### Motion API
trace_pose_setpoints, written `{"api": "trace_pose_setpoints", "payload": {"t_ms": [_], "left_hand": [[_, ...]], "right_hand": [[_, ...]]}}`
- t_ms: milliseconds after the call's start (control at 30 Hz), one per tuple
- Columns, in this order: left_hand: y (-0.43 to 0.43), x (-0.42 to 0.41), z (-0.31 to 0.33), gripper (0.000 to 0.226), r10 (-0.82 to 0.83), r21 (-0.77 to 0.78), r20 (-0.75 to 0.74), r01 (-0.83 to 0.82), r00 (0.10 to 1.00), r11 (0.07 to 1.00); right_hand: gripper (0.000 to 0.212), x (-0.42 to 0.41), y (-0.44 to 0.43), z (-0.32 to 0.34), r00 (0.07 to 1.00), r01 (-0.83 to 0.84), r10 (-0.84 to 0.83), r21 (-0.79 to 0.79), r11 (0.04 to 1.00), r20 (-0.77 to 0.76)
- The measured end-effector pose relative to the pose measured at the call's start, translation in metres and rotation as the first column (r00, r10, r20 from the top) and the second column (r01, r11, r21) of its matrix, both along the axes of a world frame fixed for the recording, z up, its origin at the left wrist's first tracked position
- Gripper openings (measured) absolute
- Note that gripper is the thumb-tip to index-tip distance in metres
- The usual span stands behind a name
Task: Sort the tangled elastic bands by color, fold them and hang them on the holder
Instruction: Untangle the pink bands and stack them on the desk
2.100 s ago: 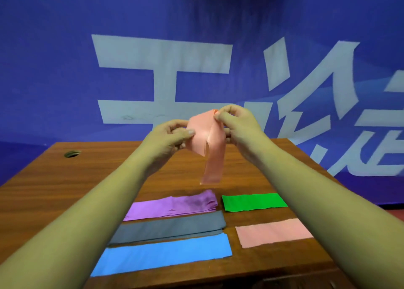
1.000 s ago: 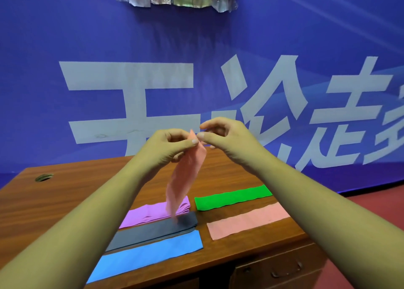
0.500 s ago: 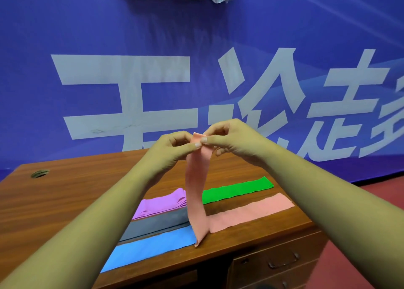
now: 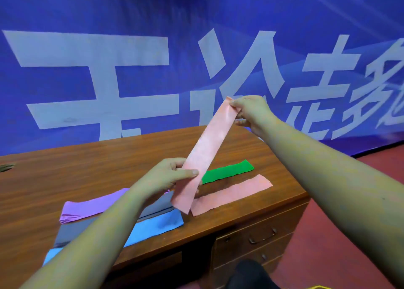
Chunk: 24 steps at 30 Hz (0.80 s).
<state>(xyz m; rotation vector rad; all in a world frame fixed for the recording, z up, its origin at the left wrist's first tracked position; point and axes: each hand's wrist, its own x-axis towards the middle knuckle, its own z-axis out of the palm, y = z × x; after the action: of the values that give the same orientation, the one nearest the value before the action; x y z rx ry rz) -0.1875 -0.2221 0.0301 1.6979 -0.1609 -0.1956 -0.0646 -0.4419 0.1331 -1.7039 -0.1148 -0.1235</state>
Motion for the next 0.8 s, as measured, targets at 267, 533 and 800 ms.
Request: {"api": "trace_pose_setpoints", "payload": {"t_ms": [267,533,800], "left_hand": [[-0.013,0.001,-0.034,0.015,-0.025,0.082,-0.119,0.035,0.993,0.996],[-0.010,0.020,-0.075,0.017,0.217,0.349,-0.080,-0.177,0.973,0.920],[-0.016,0.027,-0.085,0.013,0.224,0.568,-0.004,-0.182,0.974,0.803]], "right_hand": [[0.019,0.031,-0.065,-0.067,0.953,0.265,-0.271,-0.063,0.962,-0.138],[0.013,0.034,-0.092,-0.143,0.913,0.281,-0.331,-0.223,0.934,-0.238],[0.030,0.039,-0.106,-0.203,0.919,0.280,-0.368,-0.422,0.862,-0.142]]}}
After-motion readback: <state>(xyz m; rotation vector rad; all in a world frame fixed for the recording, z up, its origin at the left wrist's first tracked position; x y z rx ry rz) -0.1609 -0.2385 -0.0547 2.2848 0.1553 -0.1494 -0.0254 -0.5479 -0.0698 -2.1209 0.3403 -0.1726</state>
